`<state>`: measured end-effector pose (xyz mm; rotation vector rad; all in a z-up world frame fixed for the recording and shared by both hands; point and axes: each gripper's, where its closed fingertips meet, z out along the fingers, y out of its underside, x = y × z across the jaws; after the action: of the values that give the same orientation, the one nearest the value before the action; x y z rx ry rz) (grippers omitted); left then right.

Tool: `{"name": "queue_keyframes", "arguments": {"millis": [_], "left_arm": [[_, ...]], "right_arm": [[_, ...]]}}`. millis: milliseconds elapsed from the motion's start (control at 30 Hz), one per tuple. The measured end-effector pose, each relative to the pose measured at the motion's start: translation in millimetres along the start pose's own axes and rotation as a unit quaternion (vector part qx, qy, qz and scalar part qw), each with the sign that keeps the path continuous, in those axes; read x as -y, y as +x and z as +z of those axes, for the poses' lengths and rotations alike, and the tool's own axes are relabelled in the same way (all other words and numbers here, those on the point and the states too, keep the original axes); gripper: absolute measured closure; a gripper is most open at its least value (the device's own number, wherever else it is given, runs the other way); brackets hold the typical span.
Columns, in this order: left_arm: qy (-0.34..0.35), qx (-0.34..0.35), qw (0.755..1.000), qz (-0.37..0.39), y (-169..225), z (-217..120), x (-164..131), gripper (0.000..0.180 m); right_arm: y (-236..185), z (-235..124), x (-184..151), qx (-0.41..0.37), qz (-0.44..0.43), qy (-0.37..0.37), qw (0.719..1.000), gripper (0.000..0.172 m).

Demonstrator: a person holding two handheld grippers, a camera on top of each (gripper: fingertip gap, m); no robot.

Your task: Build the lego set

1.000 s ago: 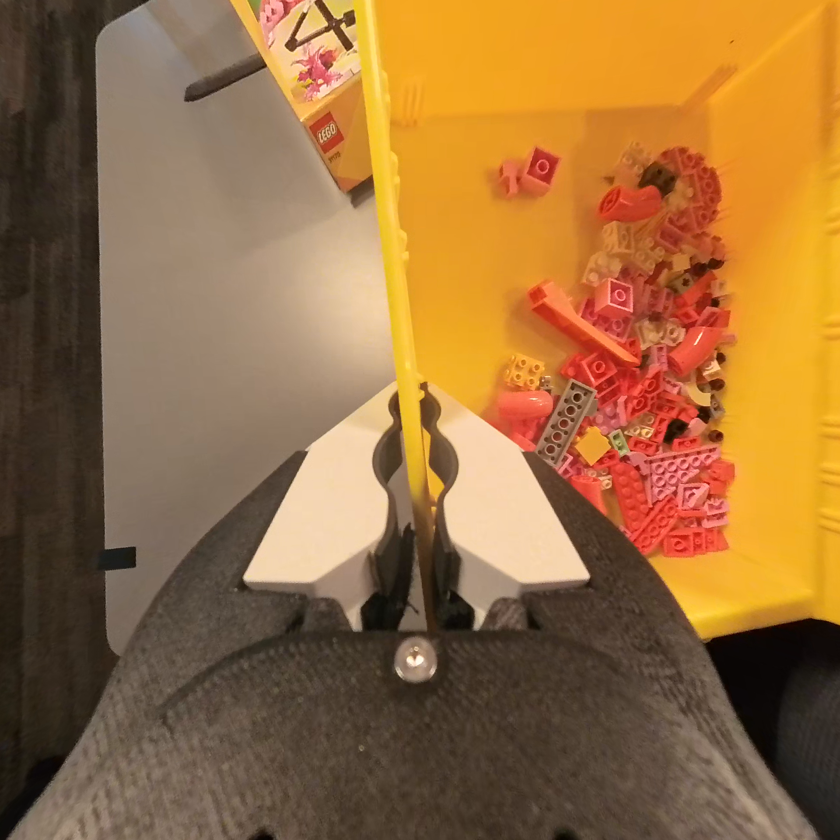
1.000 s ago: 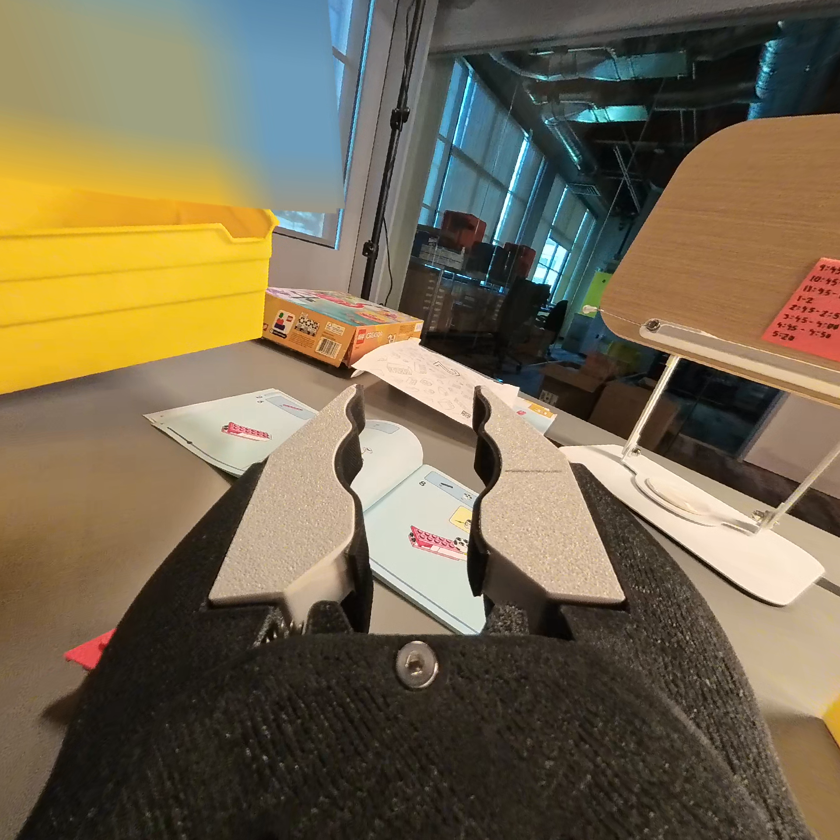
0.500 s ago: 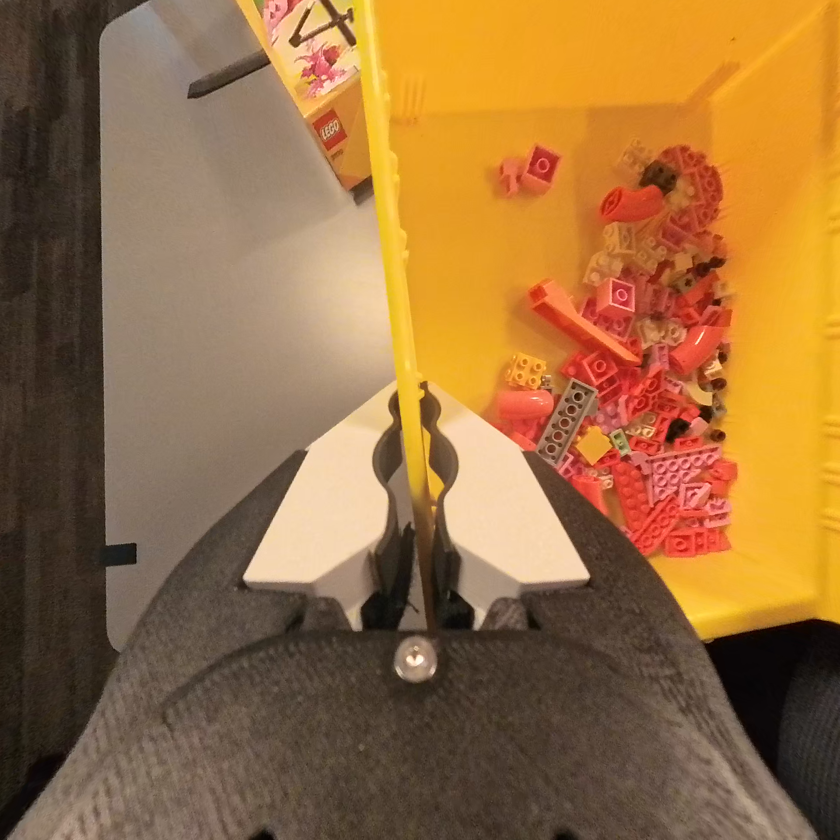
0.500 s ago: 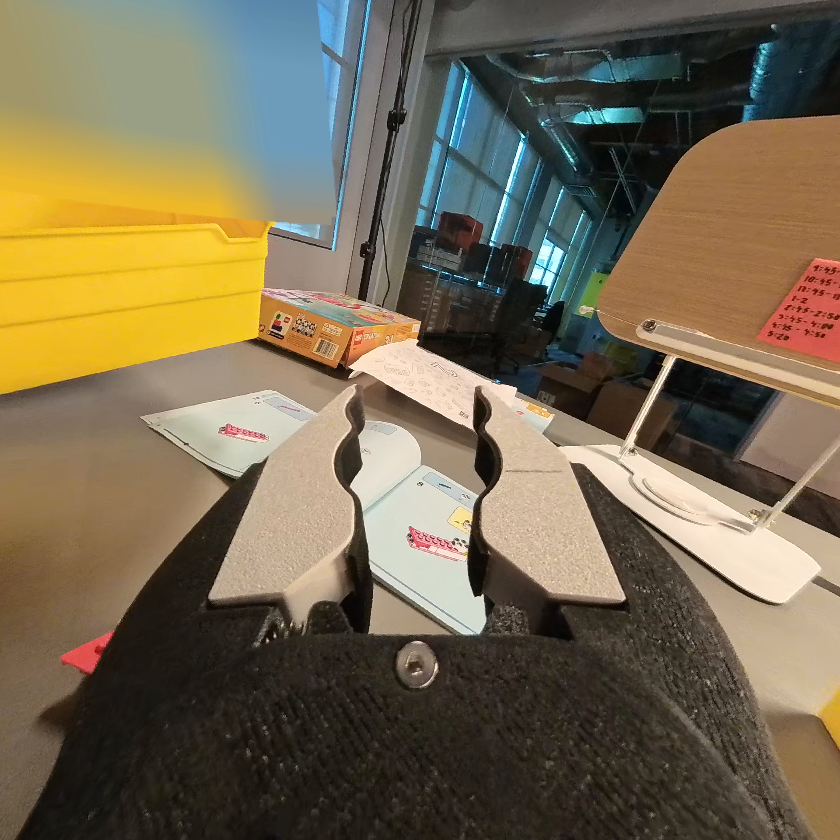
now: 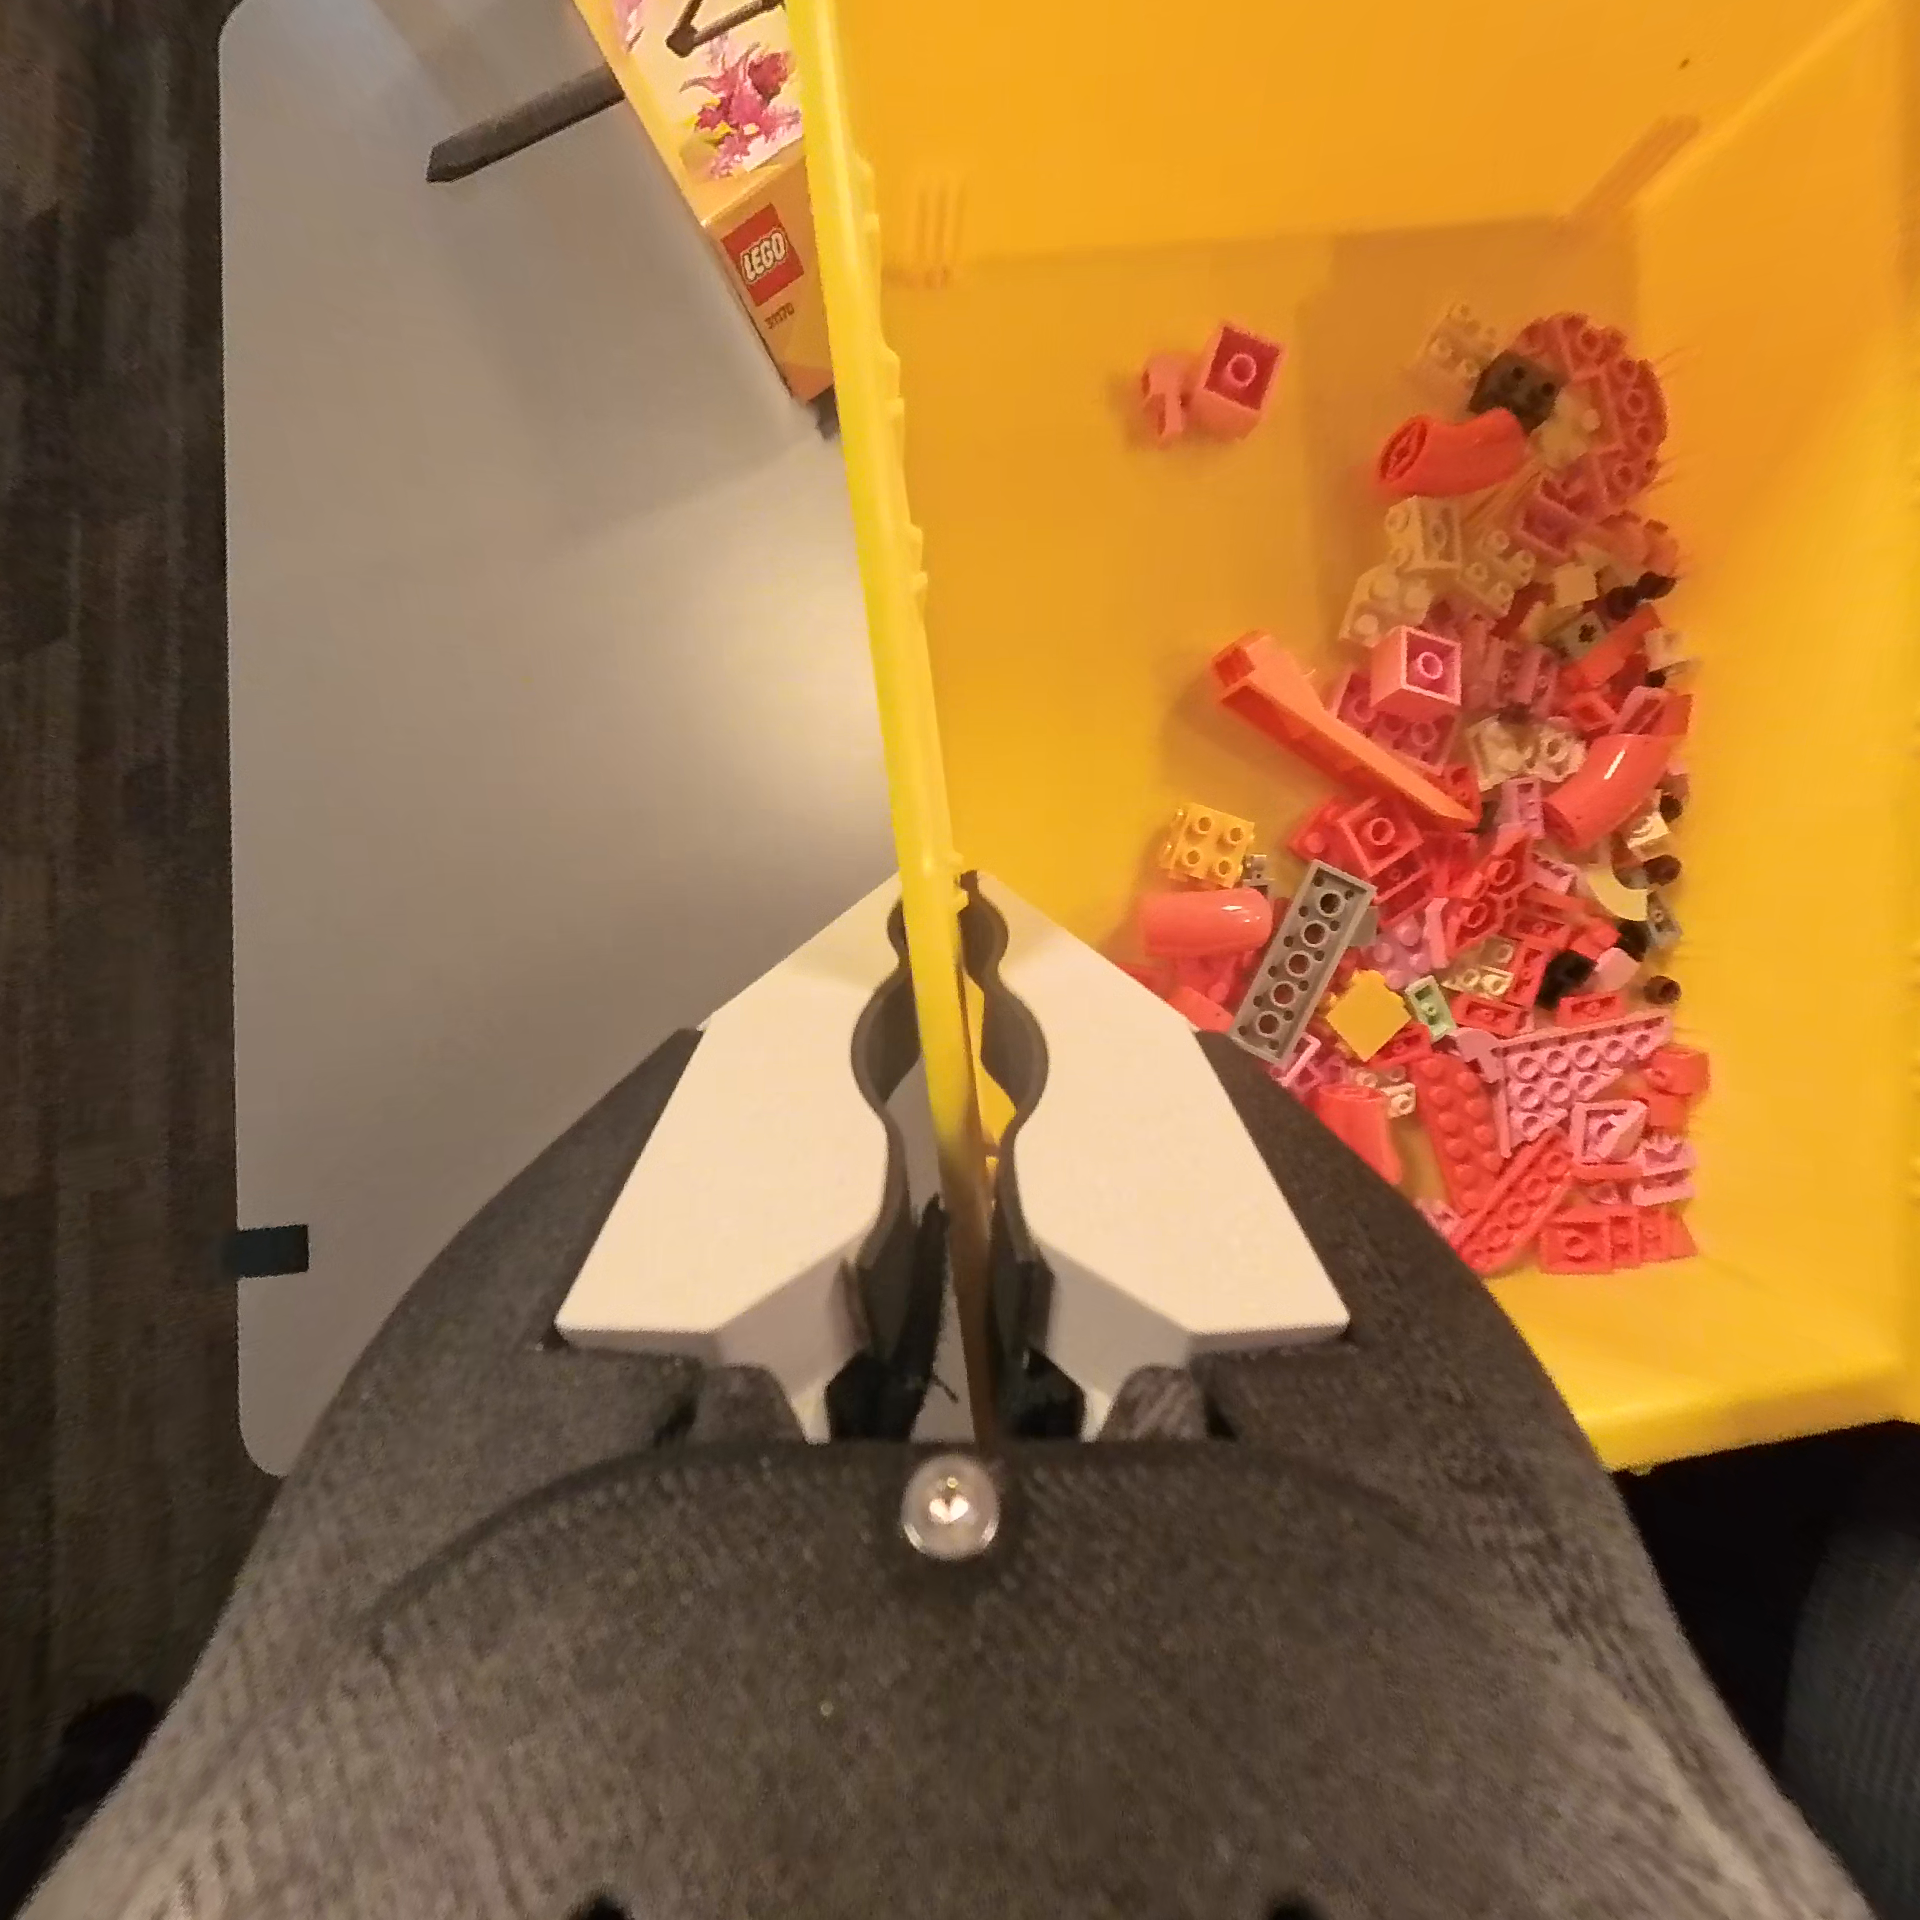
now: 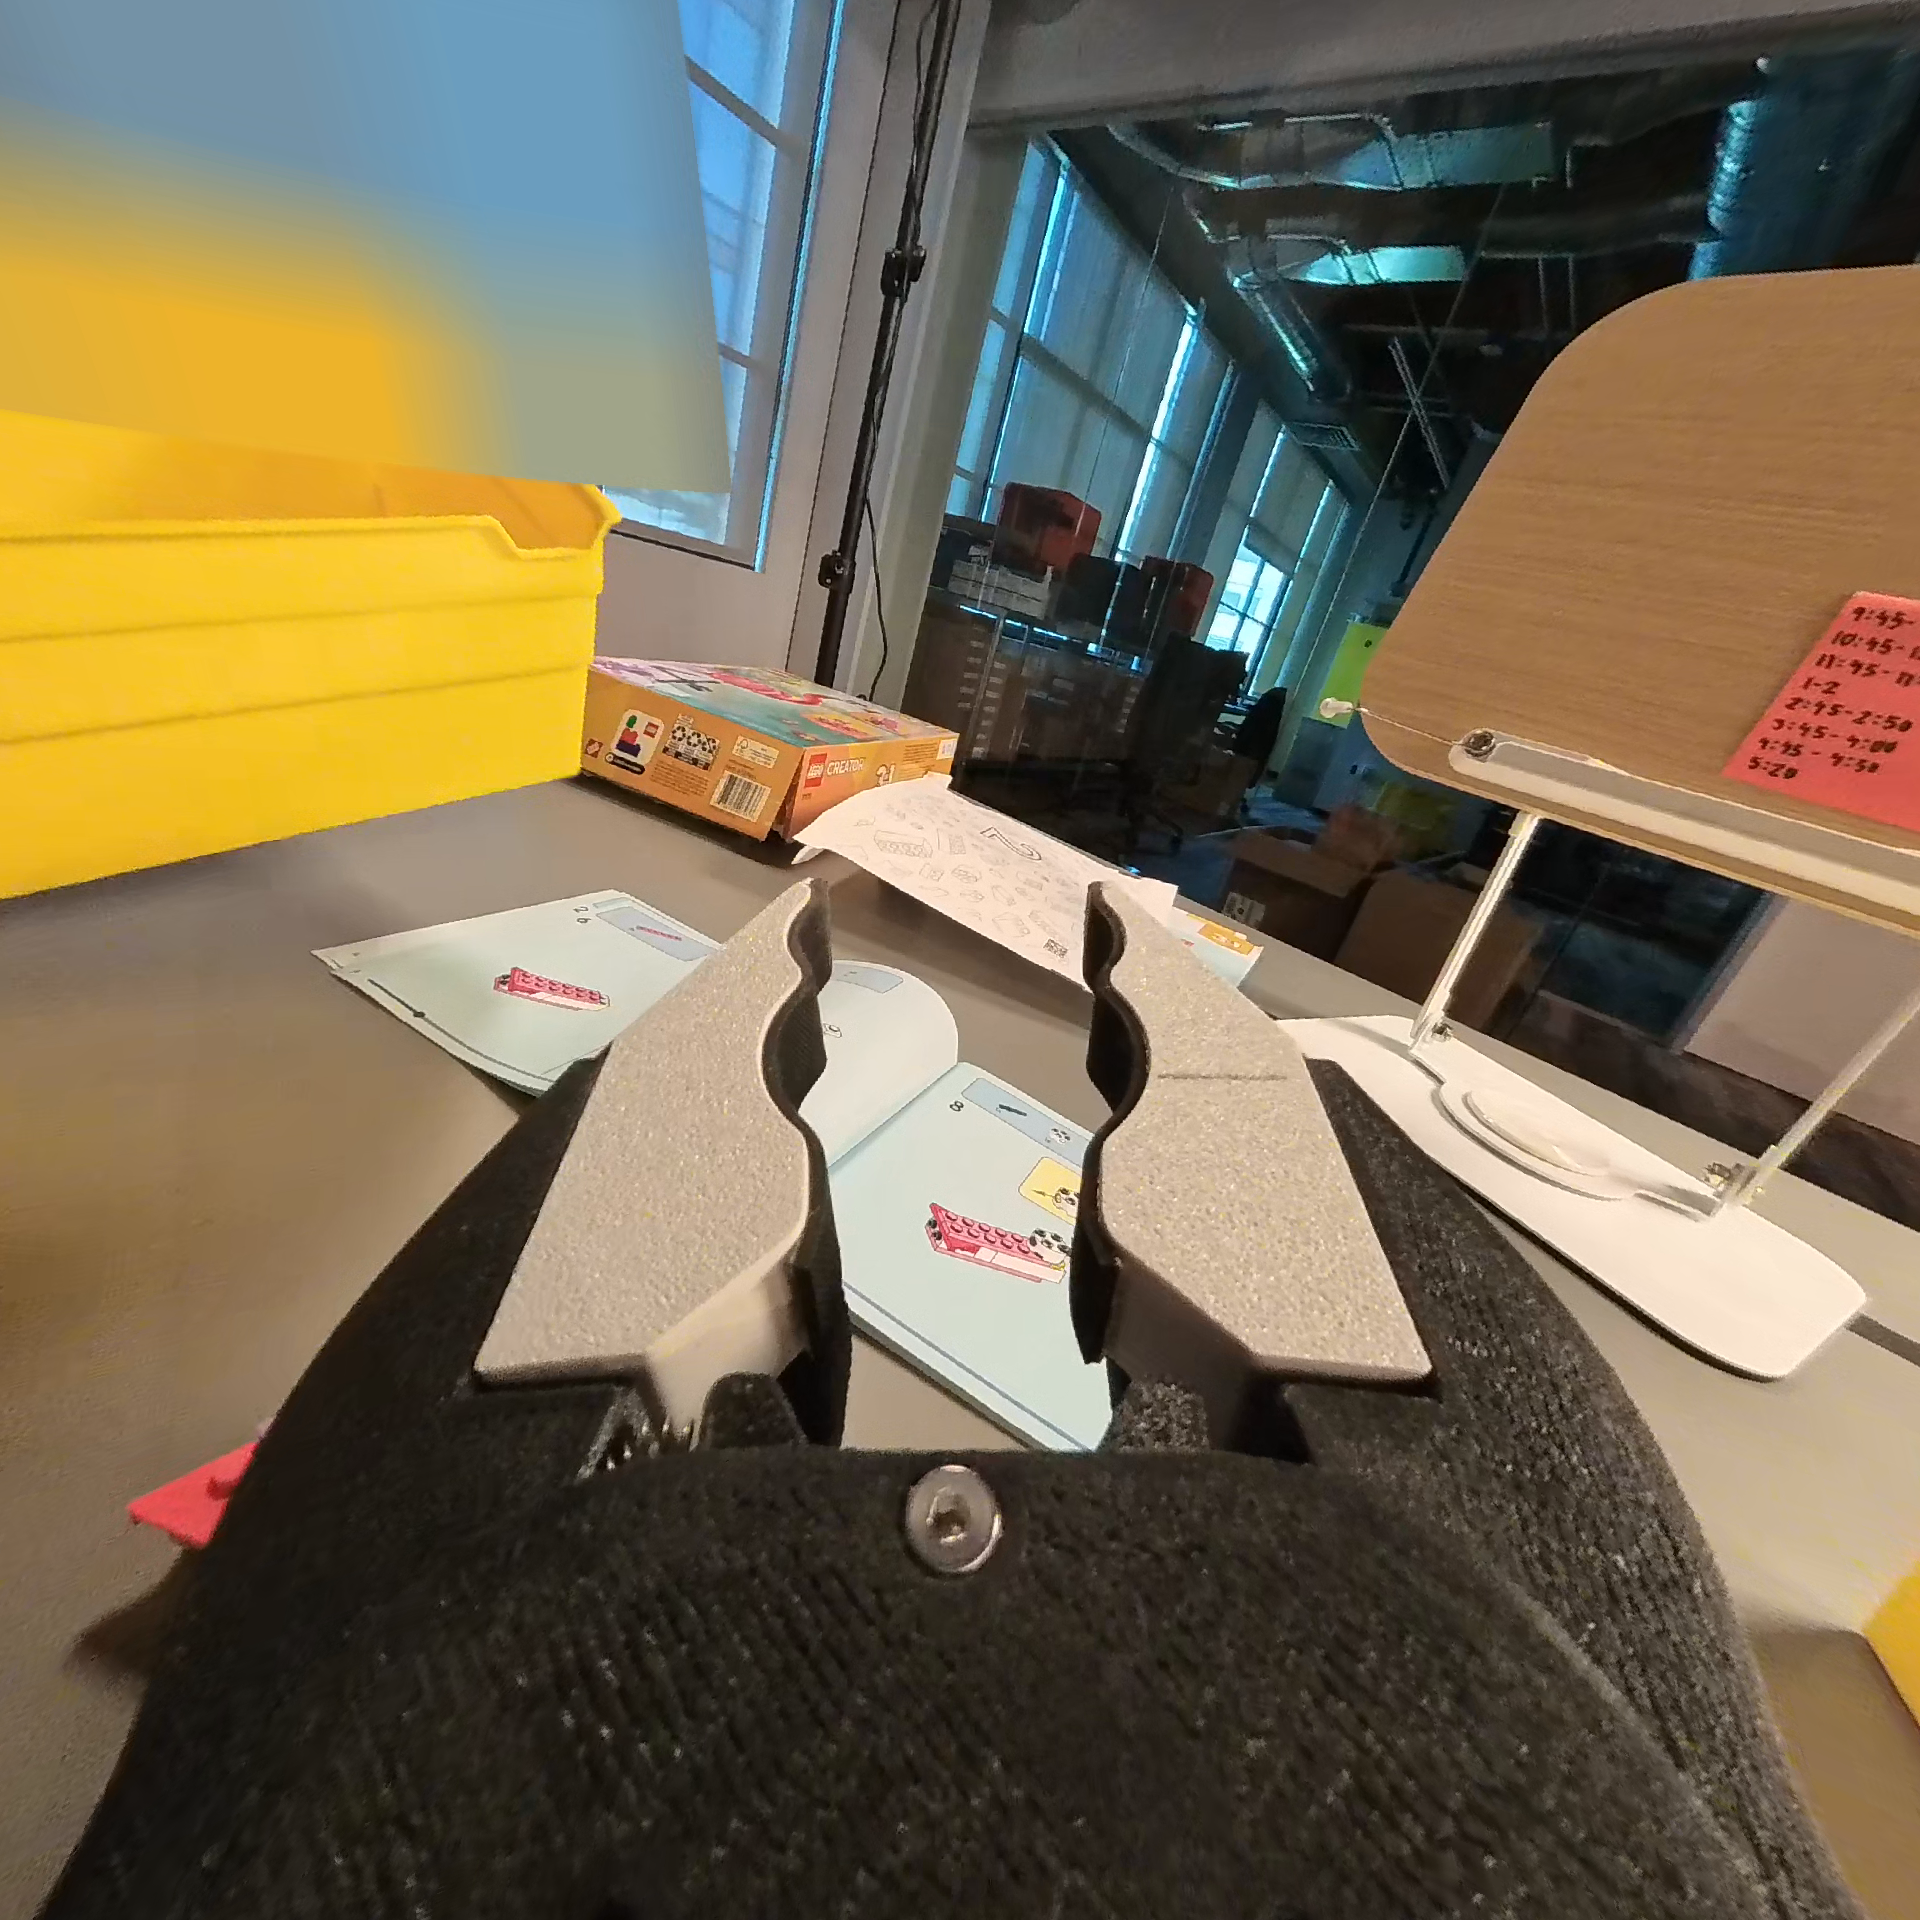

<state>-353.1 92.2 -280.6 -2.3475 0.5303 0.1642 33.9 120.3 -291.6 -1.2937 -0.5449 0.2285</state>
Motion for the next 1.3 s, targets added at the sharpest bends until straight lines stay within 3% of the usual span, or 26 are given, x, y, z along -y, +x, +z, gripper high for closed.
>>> {"name": "queue_keyframes", "arguments": {"millis": [767,1300], "left_arm": [[-0.006,0.001,1.0,0.002,-1.2,3.3,-2.0,0.177],[-0.069,0.015,0.997,-0.045,-44.0,24.0,-39.9,0.177]], "right_arm": [[-1.3,0.3,-0.3,0.005,-0.001,0.0,1.0,0.125],[-1.4,0.9,0.2,0.008,0.0,0.001,1.0,0.126]]}}
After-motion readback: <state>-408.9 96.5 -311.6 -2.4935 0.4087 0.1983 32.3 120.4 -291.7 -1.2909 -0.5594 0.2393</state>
